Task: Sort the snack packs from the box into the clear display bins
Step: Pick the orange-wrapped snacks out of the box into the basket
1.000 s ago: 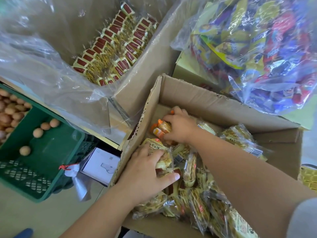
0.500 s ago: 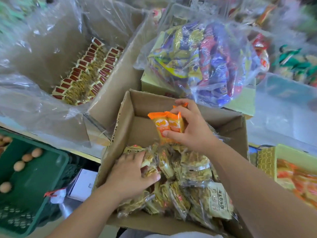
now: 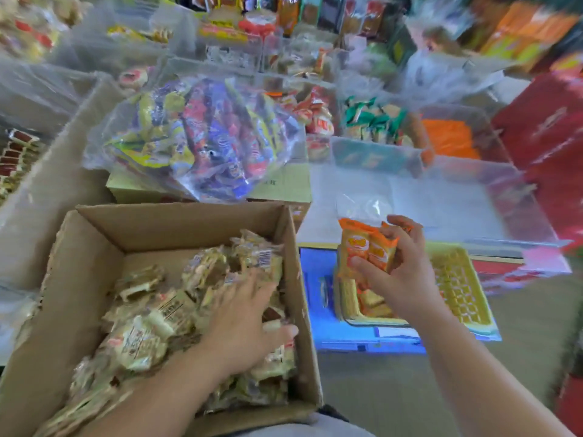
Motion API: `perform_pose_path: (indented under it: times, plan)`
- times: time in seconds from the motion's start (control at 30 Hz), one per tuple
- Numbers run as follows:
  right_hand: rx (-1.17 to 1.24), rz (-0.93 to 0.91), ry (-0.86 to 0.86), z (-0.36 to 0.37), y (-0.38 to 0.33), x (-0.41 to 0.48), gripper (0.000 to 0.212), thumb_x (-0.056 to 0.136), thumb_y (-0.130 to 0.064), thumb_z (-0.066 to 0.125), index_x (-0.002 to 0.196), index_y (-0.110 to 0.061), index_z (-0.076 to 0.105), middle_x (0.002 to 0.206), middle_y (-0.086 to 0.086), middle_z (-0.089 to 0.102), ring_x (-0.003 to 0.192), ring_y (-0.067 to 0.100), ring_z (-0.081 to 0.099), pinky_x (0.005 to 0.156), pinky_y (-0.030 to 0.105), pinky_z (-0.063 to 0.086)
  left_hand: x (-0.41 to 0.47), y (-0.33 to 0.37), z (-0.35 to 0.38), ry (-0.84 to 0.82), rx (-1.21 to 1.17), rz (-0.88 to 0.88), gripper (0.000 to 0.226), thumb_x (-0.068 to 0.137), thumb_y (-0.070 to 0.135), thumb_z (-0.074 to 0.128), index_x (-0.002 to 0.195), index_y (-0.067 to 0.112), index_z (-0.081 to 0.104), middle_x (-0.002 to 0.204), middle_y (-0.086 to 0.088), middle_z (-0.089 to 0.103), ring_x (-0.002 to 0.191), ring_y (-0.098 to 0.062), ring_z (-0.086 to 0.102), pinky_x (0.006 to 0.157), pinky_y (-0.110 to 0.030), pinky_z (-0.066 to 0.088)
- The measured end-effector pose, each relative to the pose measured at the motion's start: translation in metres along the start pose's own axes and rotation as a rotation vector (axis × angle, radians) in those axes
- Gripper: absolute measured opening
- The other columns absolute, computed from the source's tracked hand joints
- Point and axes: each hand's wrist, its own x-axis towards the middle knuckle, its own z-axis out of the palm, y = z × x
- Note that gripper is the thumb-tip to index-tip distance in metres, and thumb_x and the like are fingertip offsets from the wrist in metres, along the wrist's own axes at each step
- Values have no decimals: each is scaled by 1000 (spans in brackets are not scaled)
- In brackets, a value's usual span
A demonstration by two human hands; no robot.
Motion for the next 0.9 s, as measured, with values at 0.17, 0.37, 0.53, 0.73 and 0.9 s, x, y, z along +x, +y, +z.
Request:
perform_pose_path:
  times: [0.17,0.37,0.53,0.73,0.9]
  plan:
    - [-265,161,6,-54,98,0,51,66,-46,89,108,-37,63,133,-14,36,129,21,44,109,39,40,5,22,19,-25,187,-98,92,76,96,30,153,47,36,171,5,-18,158,-33,-7,125,-59,4]
    - [-492,382,-200,-72,182,5,66,71,-54,82,126,-24,60,150,3,30,135,35,38,109,48,40,-11,20,25,10,211,-212,97,67,100,27,151,54,34,172,7,-8,158,-29,-4,126,-58,2]
    - [-665,560,-424,-65,196,6,92,80,-59,70,156,-36,23,167,8,3,147,42,24,114,60,31,-21,36,33,72,208,-318,111,55,106,14,151,55,31,171,10,-10,158,-30,-4,124,-60,1]
    - [-459,231,-231,-38,124,14,67,83,-50,72,142,-29,49,153,8,36,140,35,31,111,56,35,-31,34,36,20,221,-394,118,48,101,41,154,56,16,168,9,-23,158,-32,-8,121,-62,2]
    - [-184,-17,-384,3,47,-4,55,86,-43,73,136,-29,56,146,-5,43,136,16,35,113,32,29,-31,24,33,72,244,-412,105,61,80,65,152,55,19,171,7,-14,158,-33,1,121,-66,10]
